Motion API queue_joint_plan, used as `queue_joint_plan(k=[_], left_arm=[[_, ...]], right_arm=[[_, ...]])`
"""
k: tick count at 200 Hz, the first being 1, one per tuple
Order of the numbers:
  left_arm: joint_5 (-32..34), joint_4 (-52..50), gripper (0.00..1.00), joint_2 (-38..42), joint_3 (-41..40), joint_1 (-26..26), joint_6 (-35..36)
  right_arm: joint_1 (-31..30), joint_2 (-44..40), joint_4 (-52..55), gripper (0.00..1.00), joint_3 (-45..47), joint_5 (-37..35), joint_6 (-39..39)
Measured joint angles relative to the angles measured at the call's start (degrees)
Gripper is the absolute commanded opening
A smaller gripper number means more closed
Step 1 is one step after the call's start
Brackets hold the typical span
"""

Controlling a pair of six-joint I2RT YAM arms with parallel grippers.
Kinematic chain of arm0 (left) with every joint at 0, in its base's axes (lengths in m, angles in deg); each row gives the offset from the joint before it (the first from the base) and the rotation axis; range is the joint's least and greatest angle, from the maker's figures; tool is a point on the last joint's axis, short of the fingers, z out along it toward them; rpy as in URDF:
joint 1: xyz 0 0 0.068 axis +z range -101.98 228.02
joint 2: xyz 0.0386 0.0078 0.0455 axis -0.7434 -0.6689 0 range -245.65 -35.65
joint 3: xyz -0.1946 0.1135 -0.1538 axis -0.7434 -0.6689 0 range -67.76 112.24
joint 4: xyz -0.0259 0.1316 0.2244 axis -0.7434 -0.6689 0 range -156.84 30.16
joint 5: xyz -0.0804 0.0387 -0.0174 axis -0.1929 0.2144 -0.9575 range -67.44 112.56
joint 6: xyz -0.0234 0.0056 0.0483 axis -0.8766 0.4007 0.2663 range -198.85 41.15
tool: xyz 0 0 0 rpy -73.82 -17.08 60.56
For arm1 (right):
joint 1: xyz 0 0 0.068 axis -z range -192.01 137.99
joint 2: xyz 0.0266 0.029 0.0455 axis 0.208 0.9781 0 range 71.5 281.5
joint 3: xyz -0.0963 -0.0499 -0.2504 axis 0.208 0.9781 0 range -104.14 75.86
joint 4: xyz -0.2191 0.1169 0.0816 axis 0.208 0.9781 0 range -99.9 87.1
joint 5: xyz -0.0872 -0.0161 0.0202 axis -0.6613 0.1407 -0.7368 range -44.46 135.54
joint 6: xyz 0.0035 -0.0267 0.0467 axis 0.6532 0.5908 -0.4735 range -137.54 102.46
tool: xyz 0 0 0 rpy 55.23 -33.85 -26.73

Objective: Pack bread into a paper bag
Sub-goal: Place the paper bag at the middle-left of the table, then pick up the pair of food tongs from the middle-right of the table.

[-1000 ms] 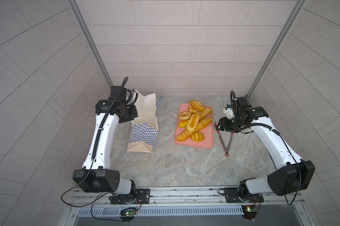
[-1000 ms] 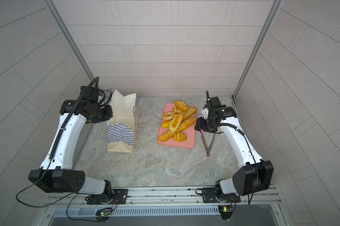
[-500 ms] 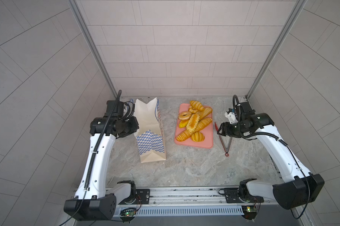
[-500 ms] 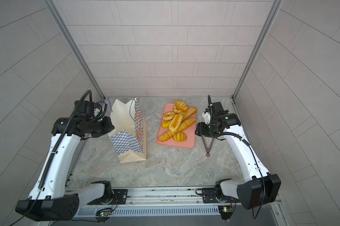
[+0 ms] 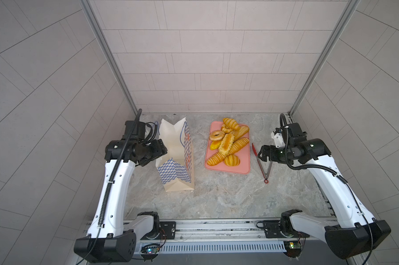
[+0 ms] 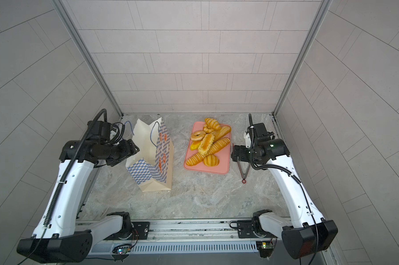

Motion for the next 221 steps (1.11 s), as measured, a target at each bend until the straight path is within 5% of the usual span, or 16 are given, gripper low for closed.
queue_joint_plan(k=[53,135,221], left_arm=[[6.12,-3.67,0.83,1.73,8.48,-1.31,-2.16],[19.52,-10.29,0.83,3.58,13.66,-25.29,-6.56],[20.85,-11.32,0.84,0.96,18.80,-27.28,-6.88]], right_arm=[[0.50,-0.87,-1.77,0.98,2.86,-7.98,-2.45],[5.40,8.79,-8.00,0.98,15.21,-10.62,-1.38],[6.08,24.44,-12.33,0.94,15.54,-8.11,1.33]])
